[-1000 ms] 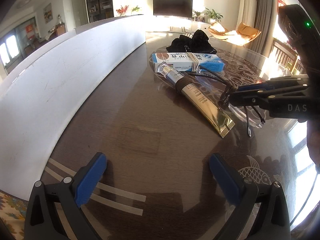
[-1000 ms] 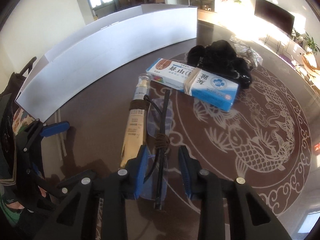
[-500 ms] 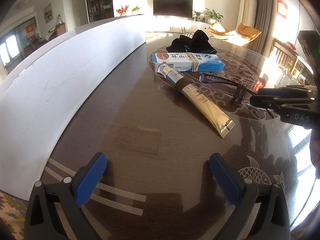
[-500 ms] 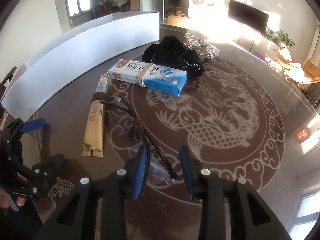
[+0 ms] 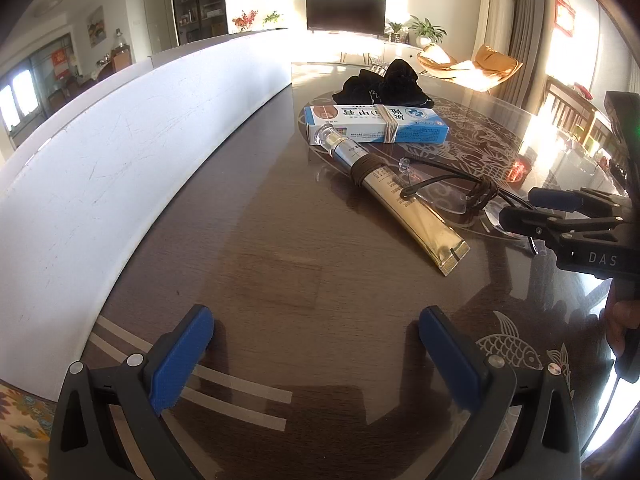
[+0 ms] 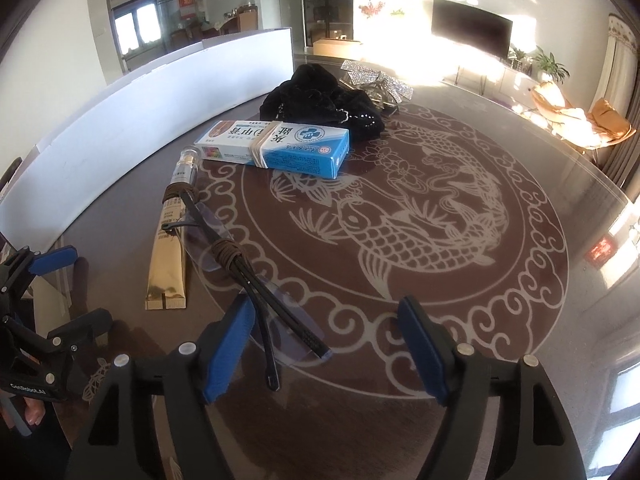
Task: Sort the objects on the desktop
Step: 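Lift the eyeglasses with the right tool and pull them back, then grasp the gold cosmetic tube with the left tool while the right tool holds the eyeglasses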
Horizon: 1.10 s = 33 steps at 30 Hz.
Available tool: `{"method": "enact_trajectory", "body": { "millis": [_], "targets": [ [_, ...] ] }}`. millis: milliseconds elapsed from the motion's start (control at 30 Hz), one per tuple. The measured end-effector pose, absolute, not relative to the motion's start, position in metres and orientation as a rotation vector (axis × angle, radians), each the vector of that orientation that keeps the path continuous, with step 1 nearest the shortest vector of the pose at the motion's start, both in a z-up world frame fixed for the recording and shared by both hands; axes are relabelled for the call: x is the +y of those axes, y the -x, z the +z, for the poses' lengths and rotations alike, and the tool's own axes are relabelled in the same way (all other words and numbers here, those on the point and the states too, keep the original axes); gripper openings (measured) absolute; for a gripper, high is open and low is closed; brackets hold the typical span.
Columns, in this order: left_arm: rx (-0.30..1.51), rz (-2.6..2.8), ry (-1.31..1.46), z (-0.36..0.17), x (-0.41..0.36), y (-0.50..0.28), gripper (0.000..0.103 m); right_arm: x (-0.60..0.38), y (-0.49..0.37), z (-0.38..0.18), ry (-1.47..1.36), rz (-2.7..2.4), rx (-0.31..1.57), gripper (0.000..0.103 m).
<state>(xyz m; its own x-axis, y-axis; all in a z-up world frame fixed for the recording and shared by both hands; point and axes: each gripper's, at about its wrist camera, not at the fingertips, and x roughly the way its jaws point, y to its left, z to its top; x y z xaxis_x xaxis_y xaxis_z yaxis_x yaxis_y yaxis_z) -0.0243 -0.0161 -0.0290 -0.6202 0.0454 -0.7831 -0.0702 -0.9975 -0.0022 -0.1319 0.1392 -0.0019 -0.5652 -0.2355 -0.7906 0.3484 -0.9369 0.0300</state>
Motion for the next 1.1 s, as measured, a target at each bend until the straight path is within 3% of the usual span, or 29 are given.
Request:
{"method": "enact_trajectory", "body": {
  "millis": [300,567,733,967,1100],
  "targets": [
    [0.015,2.755,1.372,-0.029,-0.018,0.026,0.103,0.138,0.133,-0.004,-1.247,-2.520,0.193,0.086],
    [-0.381,2.682,1.417,-0.017,-0.026,0.060,0.103,0.137,0.134,-0.005,-1.253,-2.509,0.197,0.091],
    [-0.362,2.683,1.465,-0.018,-0.009,0.096,0.103,0.137,0.135,-0.006,-1.253,-2.508,0.193,0.091],
    [-0.195,2.745,1.540,-0.023,0.014,0.138,0.103,0.136,0.135,-0.006,-1.253,-2.508,0.197,0.091],
    [-0.287,2.723,1.535,-0.020,0.006,0.147,0.103,0.136,0.134,-0.005,-1.255,-2.508,0.203,0.091]
  ]
}}
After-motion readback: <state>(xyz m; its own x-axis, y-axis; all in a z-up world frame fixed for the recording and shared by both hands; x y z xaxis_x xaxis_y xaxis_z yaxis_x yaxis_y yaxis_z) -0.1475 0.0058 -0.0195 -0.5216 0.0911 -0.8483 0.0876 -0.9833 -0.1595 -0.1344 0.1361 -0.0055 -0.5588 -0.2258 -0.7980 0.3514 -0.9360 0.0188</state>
